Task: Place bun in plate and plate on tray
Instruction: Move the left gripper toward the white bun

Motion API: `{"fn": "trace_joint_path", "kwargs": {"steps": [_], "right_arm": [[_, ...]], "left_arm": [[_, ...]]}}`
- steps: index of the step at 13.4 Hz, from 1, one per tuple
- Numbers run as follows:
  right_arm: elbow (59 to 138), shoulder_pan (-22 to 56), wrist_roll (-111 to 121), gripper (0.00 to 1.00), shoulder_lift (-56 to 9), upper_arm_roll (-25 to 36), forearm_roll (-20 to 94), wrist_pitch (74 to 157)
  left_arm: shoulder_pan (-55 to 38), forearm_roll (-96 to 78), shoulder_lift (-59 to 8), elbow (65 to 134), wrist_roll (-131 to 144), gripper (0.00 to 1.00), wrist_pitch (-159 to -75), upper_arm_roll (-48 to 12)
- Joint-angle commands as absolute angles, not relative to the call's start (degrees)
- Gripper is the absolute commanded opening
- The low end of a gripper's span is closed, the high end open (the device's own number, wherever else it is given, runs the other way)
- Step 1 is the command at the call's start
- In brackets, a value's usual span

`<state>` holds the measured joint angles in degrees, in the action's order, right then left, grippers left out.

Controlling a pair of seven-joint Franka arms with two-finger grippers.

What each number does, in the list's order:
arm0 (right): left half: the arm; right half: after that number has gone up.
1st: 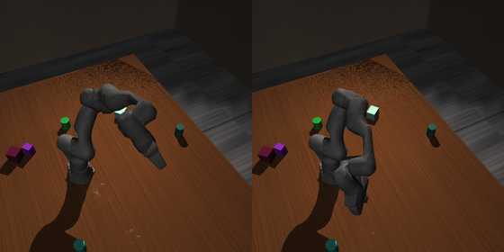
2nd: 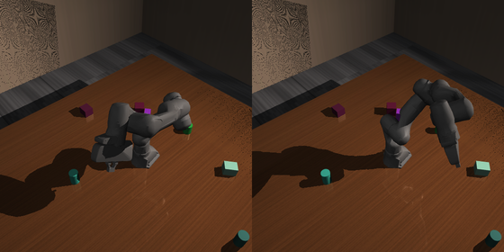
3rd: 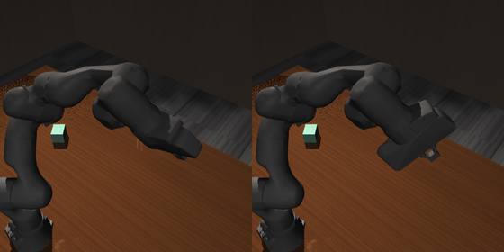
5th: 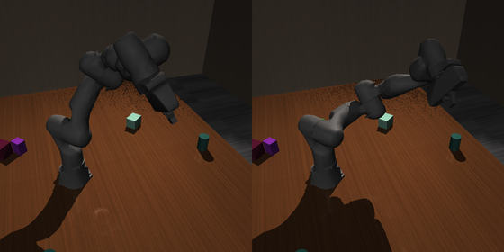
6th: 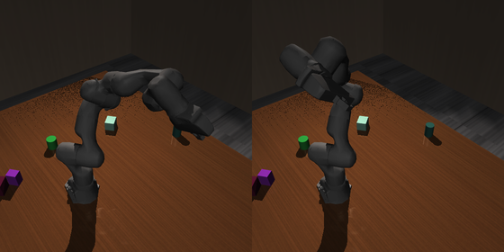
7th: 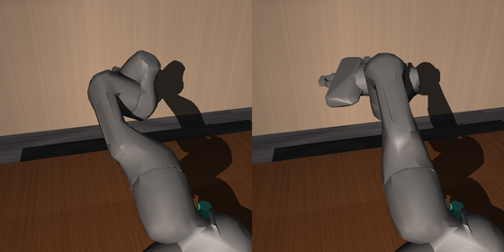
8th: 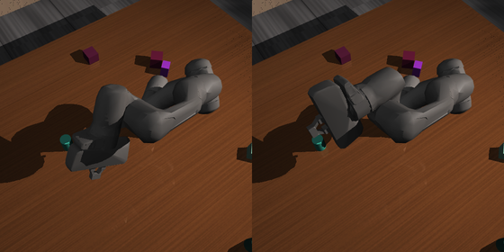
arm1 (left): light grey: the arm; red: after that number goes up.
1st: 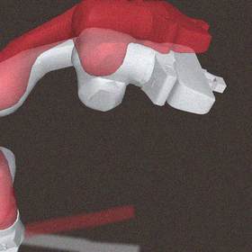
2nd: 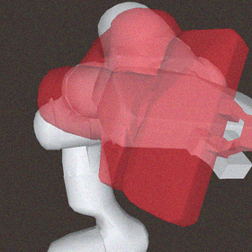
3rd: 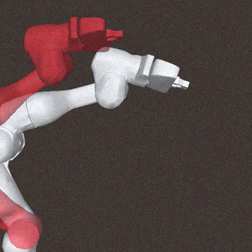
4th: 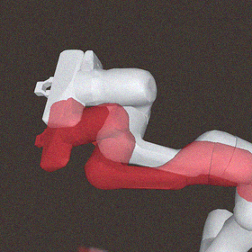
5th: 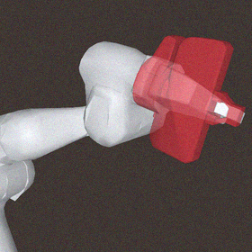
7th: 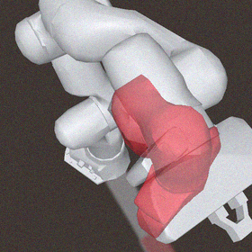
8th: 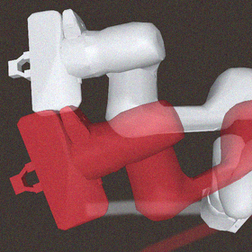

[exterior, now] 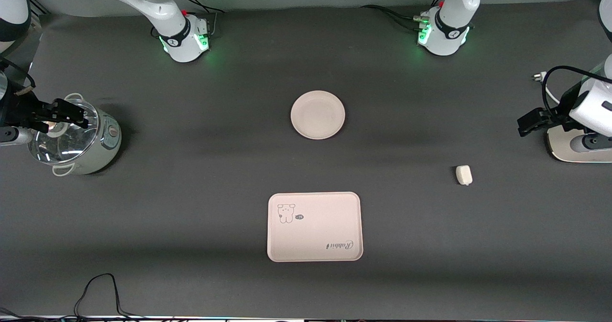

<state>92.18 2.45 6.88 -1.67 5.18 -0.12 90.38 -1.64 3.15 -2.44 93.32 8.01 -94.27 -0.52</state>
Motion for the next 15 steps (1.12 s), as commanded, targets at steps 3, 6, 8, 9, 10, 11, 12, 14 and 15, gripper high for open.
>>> {"fn": "trace_joint_path", "kwargs": {"steps": [3,6,8,9,10,11,12,14,15], "right_arm": [[93.08,2.46,8.09,1.0,-0.88,5.1,-1.32,90.88],[93.08,2.46,8.09,1.0,-0.97,5.1,-1.23,90.88],[93.08,2.46,8.09,1.0,-1.05,5.1,-1.32,90.97],[93.08,2.46,8.09,1.0,-1.05,5.1,-1.32,90.88],[93.08,2.46,8.09,1.0,-1.05,5.1,-1.32,90.88],[93.08,2.46,8.09,1.0,-1.05,5.1,-1.32,90.88],[93.08,2.46,8.17,1.0,-1.05,5.1,-1.32,90.97],[93.08,2.46,8.09,1.0,-1.05,5.1,-1.32,90.88],[93.08,2.46,8.09,1.0,-1.05,5.1,-1.32,90.88]], "left_arm": [[-2.99,2.9,-3.25,90.62,8.0,1.0,-90.89,1.05],[-2.99,2.99,-3.25,90.62,7.91,1.0,-89.48,0.97],[-2.72,2.81,-3.34,90.62,7.91,1.0,-90.0,1.05],[-3.07,3.33,-3.6,90.7,8.0,1.0,-89.39,1.05],[-2.82,3.43,-4.56,90.7,7.21,1.0,-89.21,1.05],[-2.55,3.43,-4.92,91.05,7.12,1.0,-89.03,1.05],[-2.46,3.43,-5.36,91.14,6.95,1.0,-89.12,1.05],[-2.55,3.43,-6.41,91.14,7.03,1.0,-89.21,1.05],[-2.64,3.43,-6.68,91.4,7.38,1.0,-89.3,1.05]]}}
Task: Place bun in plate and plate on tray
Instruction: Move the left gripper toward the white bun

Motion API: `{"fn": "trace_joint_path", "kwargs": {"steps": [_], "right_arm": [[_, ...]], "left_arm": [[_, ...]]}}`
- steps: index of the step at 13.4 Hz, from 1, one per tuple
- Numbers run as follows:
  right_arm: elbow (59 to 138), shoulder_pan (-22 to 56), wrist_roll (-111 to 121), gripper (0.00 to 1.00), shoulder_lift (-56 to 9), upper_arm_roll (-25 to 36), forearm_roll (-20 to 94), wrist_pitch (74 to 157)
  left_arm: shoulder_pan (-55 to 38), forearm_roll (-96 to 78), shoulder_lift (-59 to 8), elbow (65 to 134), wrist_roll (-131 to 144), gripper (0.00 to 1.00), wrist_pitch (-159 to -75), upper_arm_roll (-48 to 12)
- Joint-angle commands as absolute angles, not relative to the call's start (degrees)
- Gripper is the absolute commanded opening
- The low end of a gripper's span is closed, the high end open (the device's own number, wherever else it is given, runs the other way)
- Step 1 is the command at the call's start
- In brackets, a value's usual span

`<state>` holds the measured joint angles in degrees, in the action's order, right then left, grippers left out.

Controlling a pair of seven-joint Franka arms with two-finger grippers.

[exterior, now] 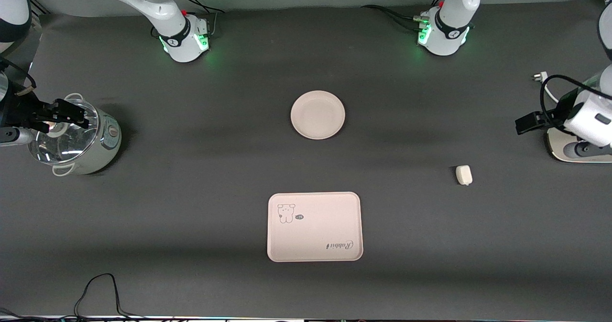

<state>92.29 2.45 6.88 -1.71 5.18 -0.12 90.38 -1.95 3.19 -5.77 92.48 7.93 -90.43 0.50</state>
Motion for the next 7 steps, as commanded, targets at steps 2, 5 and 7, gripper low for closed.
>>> {"fn": "trace_joint_path", "kwargs": {"steps": [2,5,7], "right_arm": [[93.08,2.46,8.17,1.0,-1.05,5.1,-1.32,90.88],[93.08,2.37,8.17,1.0,-1.05,5.1,-1.23,90.88],[93.08,2.37,8.17,1.0,-1.14,5.19,-1.23,90.88]], "left_arm": [[-3.16,3.34,-7.9,92.55,7.65,1.0,-90.61,1.05],[-2.55,3.08,-8.44,93.16,7.04,1.0,-90.88,0.97],[-2.2,2.99,-8.44,95.0,7.03,1.0,-92.54,1.05]]}}
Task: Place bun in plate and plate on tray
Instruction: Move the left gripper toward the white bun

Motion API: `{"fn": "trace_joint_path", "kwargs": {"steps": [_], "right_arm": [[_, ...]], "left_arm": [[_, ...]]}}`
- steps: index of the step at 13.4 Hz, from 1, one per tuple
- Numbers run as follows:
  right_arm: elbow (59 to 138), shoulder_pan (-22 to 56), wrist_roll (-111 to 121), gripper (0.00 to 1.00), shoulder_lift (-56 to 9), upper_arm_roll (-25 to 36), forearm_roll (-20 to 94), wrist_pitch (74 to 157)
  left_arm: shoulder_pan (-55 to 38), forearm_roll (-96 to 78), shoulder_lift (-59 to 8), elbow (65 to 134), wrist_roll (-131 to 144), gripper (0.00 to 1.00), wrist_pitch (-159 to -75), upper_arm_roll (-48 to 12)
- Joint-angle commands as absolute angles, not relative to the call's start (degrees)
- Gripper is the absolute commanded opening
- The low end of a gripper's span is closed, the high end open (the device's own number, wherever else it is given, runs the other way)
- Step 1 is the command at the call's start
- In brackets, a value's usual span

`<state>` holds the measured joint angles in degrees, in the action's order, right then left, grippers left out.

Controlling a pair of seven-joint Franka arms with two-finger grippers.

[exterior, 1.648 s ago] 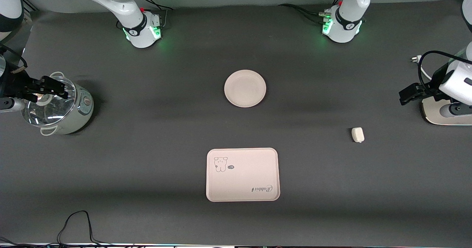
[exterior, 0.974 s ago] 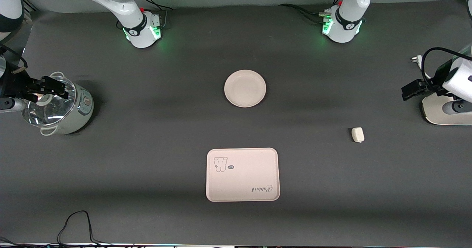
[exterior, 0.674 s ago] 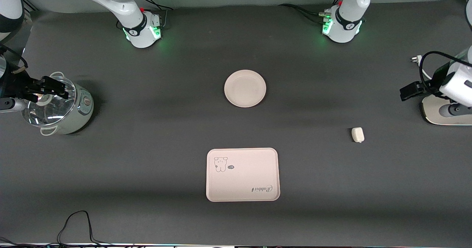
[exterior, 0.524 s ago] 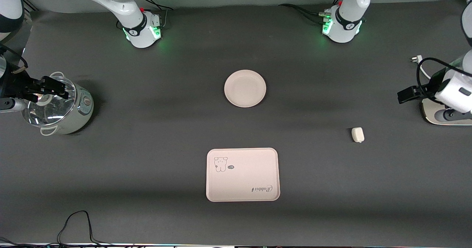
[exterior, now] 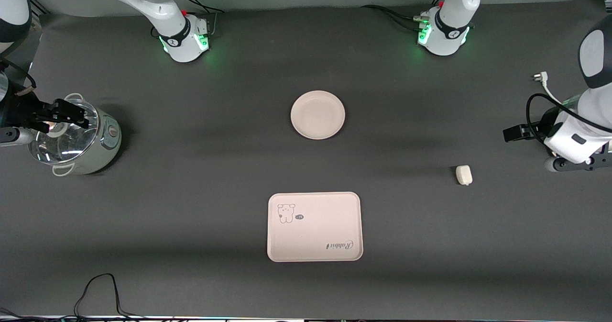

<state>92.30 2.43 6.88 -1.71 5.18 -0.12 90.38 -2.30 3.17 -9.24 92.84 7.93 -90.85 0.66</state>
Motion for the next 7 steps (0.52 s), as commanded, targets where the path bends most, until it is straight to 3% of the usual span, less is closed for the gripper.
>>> {"fn": "trace_joint_path", "kwargs": {"steps": [1,5,7], "right_arm": [[93.08,2.37,8.17,1.0,-1.14,5.19,-1.23,90.88],[93.08,2.37,8.17,1.0,-1.14,5.19,-1.23,90.88],[93.16,2.37,8.17,1.0,-1.14,5.19,-1.23,90.88]], "left_arm": [[-2.11,3.16,-8.52,95.71,7.03,1.0,-93.51,1.14],[-2.2,3.16,-9.58,99.39,7.29,1.0,-97.37,1.23],[-2.11,3.16,-10.8,104.39,8.0,1.0,-104.64,1.23]]}}
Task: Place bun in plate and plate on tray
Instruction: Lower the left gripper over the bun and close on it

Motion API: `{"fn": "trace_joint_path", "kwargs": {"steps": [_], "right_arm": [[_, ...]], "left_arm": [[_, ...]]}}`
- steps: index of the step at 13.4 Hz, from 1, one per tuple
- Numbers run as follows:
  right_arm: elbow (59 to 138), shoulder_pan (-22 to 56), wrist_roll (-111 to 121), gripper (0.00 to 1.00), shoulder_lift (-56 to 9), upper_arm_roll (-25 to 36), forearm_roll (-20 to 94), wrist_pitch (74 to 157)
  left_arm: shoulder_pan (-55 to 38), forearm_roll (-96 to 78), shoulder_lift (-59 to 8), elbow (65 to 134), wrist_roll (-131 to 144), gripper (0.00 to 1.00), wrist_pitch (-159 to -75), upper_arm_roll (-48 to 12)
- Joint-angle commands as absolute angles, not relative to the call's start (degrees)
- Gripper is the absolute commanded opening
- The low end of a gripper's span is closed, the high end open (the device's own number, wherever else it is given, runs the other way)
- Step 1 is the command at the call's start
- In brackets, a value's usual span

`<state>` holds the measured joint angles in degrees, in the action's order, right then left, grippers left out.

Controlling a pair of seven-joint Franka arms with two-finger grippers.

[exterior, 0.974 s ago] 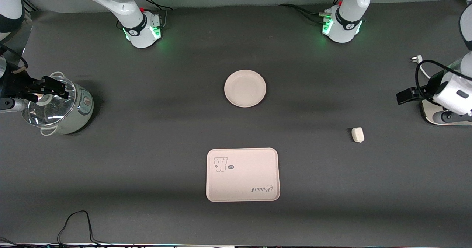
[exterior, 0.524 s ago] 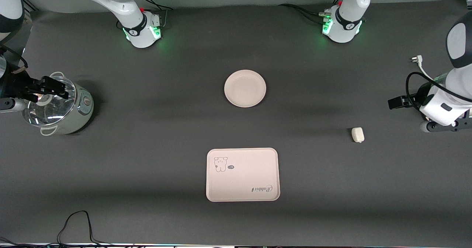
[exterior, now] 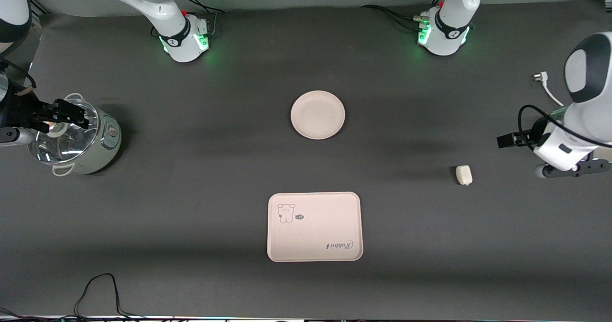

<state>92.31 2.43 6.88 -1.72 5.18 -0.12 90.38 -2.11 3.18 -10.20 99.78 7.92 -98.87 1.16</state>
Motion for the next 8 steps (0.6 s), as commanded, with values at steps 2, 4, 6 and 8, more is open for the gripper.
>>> {"fn": "trace_joint_path", "kwargs": {"steps": [2,4,6,8], "right_arm": [[93.08,2.37,8.17,1.0,-1.14,5.19,-1.23,90.88],[93.16,2.37,8.17,1.0,-1.14,5.19,-1.23,90.88],[93.16,2.37,8.17,1.0,-1.14,5.19,-1.23,90.88],[93.08,2.37,8.17,1.0,-1.14,5.19,-1.23,90.88]], "left_arm": [[-2.02,3.16,-13.61,106.87,8.0,1.0,-108.89,1.4],[-2.02,3.25,-17.03,106.61,8.26,1.0,-110.38,1.41],[-1.85,3.43,-21.86,106.09,8.96,1.0,-115.55,1.58],[-1.76,3.34,-26.96,106.08,9.4,1.0,-122.75,1.58]]}}
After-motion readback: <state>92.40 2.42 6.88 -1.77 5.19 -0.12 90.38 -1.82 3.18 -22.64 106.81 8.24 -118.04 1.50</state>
